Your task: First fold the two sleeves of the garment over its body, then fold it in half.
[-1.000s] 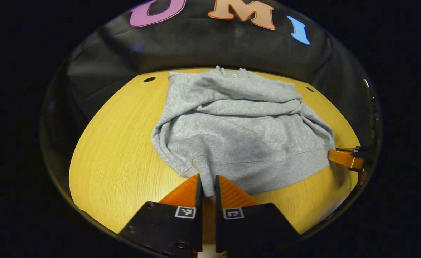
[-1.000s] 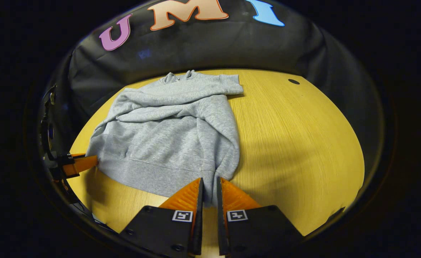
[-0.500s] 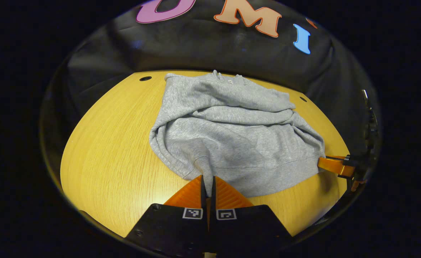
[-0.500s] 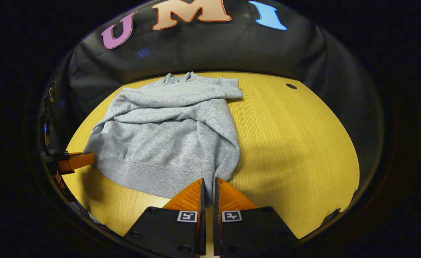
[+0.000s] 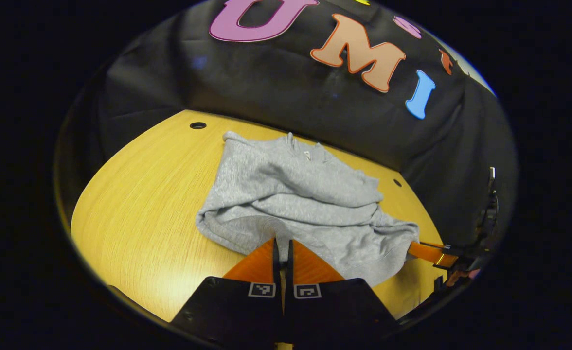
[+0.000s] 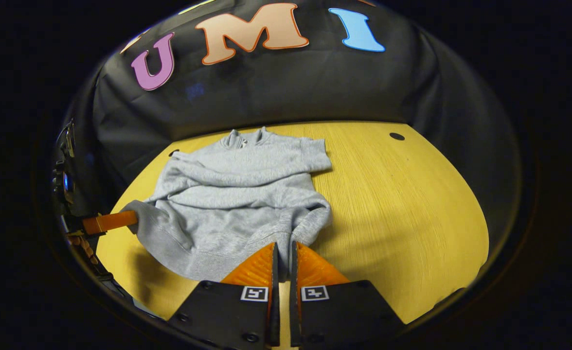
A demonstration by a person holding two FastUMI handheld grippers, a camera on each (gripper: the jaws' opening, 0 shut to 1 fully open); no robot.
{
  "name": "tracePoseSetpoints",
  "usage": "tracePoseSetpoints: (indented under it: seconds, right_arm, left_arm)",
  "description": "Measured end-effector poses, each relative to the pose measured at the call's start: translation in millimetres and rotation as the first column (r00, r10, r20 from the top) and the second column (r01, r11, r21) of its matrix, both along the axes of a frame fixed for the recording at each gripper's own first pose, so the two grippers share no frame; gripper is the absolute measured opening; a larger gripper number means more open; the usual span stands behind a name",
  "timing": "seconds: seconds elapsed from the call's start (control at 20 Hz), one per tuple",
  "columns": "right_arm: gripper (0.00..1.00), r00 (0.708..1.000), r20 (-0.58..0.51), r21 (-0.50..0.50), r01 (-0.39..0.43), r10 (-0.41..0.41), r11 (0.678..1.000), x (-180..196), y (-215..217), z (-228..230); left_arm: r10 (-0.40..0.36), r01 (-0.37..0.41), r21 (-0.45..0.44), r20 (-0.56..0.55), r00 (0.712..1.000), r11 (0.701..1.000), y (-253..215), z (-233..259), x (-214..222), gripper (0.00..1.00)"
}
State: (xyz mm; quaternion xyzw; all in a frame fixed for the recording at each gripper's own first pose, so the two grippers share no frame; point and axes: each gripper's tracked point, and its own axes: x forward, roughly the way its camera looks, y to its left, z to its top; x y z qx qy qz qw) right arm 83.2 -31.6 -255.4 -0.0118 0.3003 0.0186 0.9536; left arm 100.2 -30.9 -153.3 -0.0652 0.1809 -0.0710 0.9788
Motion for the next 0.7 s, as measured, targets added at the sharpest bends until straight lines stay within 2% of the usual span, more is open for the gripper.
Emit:
tracePoseSetpoints:
  seconds: [0.2,0.4,0.7]
  right_arm:
    - [0.11,0.998,0.061,0.028,0.010,-0.012,1.000,41,1,25]
    - [0.10,0.996,0.091,0.021,-0.001,-0.001,1.000,81,9,35]
    - [0.10,0.997,0.069,0.023,-0.027,0.025,0.999,150,18,24]
  left_arm:
    - [0.007,-0.005,-0.031,0.058,0.998,1.000,-2,28,31,0.00]
    - [0.038,-0.027,-0.105,0.106,0.994,0.994,-6,48,67,0.00]
    - [0.112,-0.107,-0.054,0.090,0.990,0.993,8,39,132,0.00]
